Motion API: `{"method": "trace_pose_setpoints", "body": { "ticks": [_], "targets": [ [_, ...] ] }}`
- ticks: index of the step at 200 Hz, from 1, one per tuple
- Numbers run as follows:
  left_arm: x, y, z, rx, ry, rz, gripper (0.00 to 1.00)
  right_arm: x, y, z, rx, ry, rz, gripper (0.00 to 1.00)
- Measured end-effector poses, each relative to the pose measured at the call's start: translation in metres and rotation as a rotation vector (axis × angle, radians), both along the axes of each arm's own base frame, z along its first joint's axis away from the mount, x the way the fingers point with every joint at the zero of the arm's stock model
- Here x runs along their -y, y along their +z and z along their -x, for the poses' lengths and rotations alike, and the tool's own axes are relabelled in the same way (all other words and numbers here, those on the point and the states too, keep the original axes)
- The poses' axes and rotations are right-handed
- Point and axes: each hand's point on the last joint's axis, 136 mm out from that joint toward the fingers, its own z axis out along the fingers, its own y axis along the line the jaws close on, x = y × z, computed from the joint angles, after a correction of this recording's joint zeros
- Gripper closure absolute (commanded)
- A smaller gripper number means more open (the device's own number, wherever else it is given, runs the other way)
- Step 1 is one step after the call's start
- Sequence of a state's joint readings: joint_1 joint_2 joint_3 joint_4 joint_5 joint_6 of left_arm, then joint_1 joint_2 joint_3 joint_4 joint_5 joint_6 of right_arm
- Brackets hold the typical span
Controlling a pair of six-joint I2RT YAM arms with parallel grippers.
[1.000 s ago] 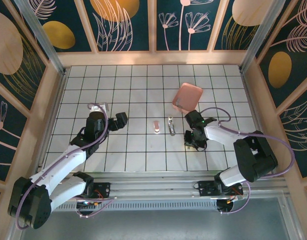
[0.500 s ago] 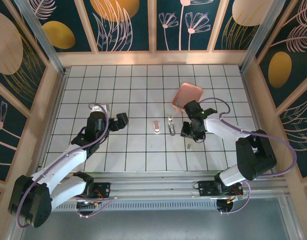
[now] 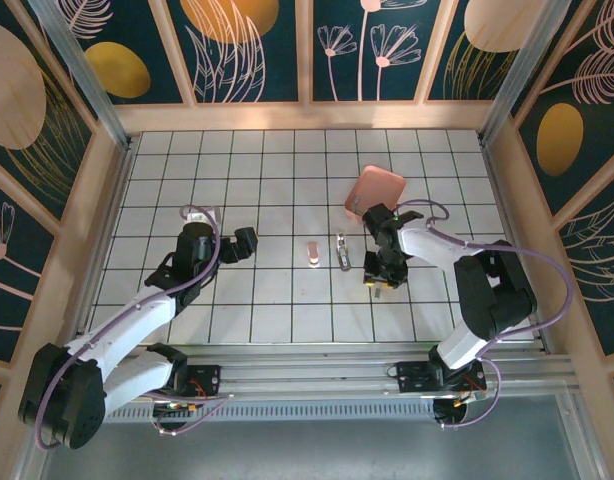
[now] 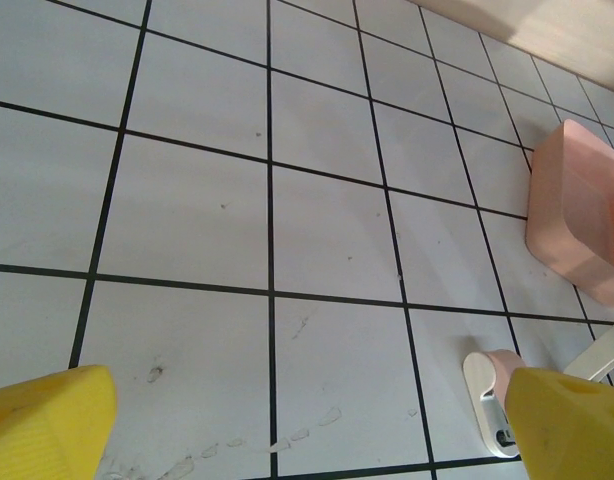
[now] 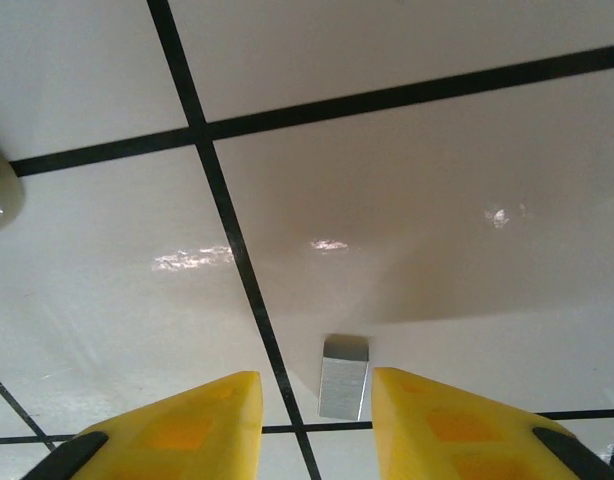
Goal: Load the staples into the stapler
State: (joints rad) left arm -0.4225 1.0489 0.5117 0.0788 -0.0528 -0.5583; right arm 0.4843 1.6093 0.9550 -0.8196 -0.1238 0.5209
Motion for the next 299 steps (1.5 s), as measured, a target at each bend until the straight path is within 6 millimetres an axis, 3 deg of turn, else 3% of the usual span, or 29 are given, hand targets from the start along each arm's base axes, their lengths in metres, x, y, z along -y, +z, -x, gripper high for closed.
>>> {"method": "trace_pose_setpoints", "body": {
  "ticks": [62, 214, 299],
  "targets": [
    [0.003, -0.001, 0.0, -0.008, -0.013, 0.005, 0.01, 0.003, -0.012, 0.012, -0.058, -0.01, 0.011, 0.68],
    [0.003, -0.001, 0.0, -0.009, -0.015, 0.006, 0.01, 0.003, -0.017, 0.003, -0.053, -0.041, -0.018, 0.78],
    [0.003, -0.001, 0.0, -0.009, -0.016, 0.006, 0.01, 0.003, -0.019, 0.003, -0.065, -0.04, -0.014, 0.74]
  ]
}}
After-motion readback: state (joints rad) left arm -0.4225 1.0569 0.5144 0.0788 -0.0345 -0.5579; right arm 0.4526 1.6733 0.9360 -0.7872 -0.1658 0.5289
